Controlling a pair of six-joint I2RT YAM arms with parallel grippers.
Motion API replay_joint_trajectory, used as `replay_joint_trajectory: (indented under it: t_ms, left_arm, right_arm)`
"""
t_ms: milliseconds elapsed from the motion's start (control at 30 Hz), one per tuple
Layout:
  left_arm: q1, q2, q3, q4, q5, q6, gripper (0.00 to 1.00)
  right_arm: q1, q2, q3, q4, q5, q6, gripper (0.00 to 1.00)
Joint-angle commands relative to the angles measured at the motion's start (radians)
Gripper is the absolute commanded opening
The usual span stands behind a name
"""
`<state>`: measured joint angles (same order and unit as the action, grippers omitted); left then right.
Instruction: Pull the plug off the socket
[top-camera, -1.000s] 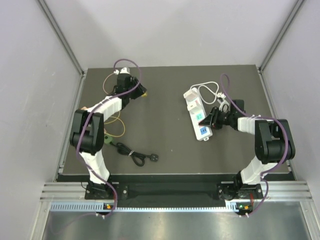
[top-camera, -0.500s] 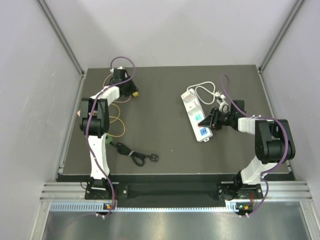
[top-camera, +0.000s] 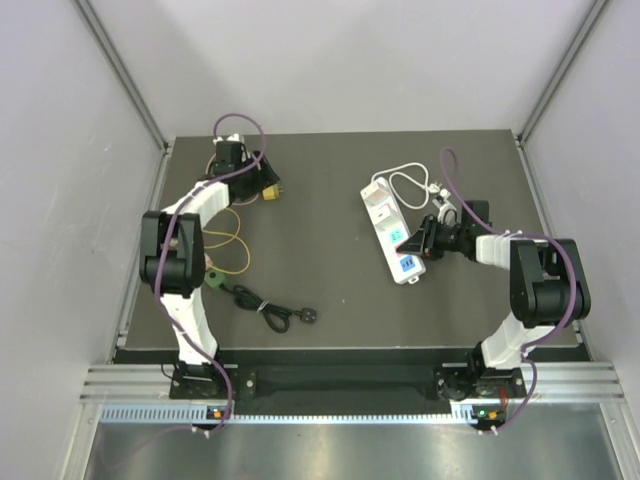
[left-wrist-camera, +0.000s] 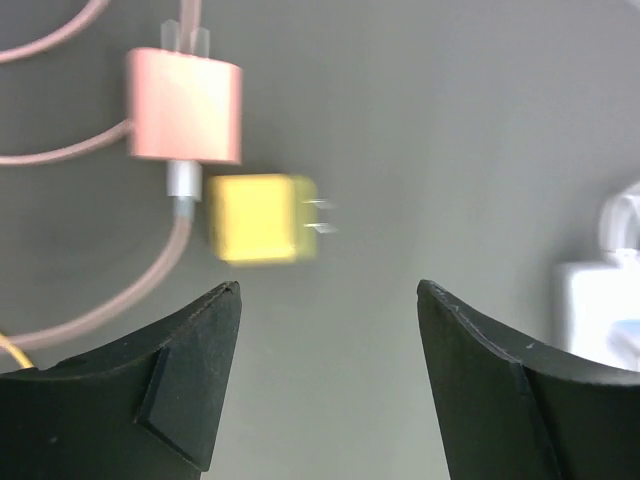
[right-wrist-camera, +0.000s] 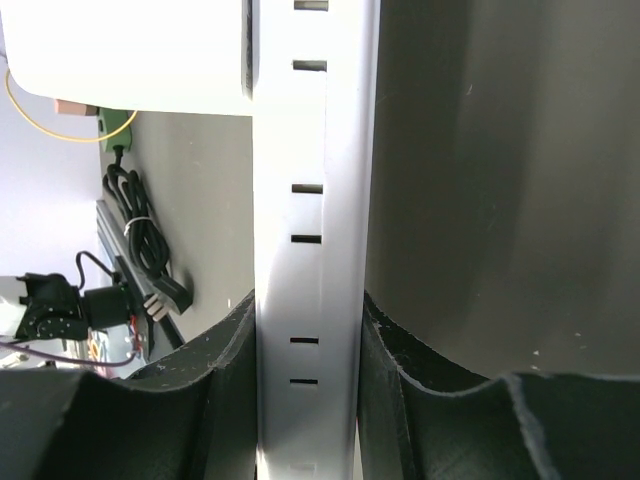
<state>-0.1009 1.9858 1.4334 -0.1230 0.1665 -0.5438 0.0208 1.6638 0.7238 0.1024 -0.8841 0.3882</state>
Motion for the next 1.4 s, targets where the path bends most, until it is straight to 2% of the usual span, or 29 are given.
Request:
replay_joint_trajectory:
  t_ms: [0,167,300,367,467,567,667,833,1000,1200,1367]
  left_arm:
    - [-0.011,-0.180,-0.129,0.206,0.140,-0.027,0.76]
    - [-0.095,-0.249,-0.296,0.408,0.342,-0.169,0.76]
    - [-0.204,-0.265,-0.430,0.606,0.357,-0.361,0.76]
    - [-0.281,-0.262,-0.447,0.690,0.338,-0.386,0.76]
    - [-0.365,-0.240,-0.398,0.680,0.323,-0.313,0.77]
    - [-0.416,-0.217,-0.314,0.584,0.317,-0.089,0.77]
    - [-0.444,-0.196,-0.263,0.551,0.341,0.007,0.77]
    - [-0.483,-0.144,-0.154,0.363,0.352,0.195,0.75]
    - [-0.537,-0.107,-0.073,0.218,0.292,0.385,0.74]
    - [-0.592,-0.071,-0.010,0.128,0.235,0.517,0.72]
    - [-0.644,-0.041,0.039,0.056,0.098,0.593,0.71]
  right_arm:
    - [-0.013,-0.042,0.042,0.111,-0.098,-0.057,0.11]
    - [-0.013,-0.045,0.042,0.105,-0.093,-0.071,0.09]
    - [-0.012,-0.050,0.046,0.094,-0.084,-0.084,0.08]
    - [-0.013,-0.055,0.048,0.082,-0.084,-0.100,0.08]
    - [-0.013,-0.058,0.062,0.056,-0.091,-0.138,0.07]
    - [-0.013,-0.059,0.077,0.023,-0.121,-0.173,0.07]
    - [-0.013,-0.058,0.086,0.007,-0.138,-0.190,0.07]
    - [-0.013,-0.050,0.098,0.000,-0.162,-0.186,0.06]
    - [-0.013,-0.047,0.101,0.000,-0.188,-0.181,0.06]
    - [-0.013,-0.045,0.103,0.002,-0.207,-0.183,0.05]
    - [-0.013,-0.042,0.104,0.003,-0.213,-0.176,0.04]
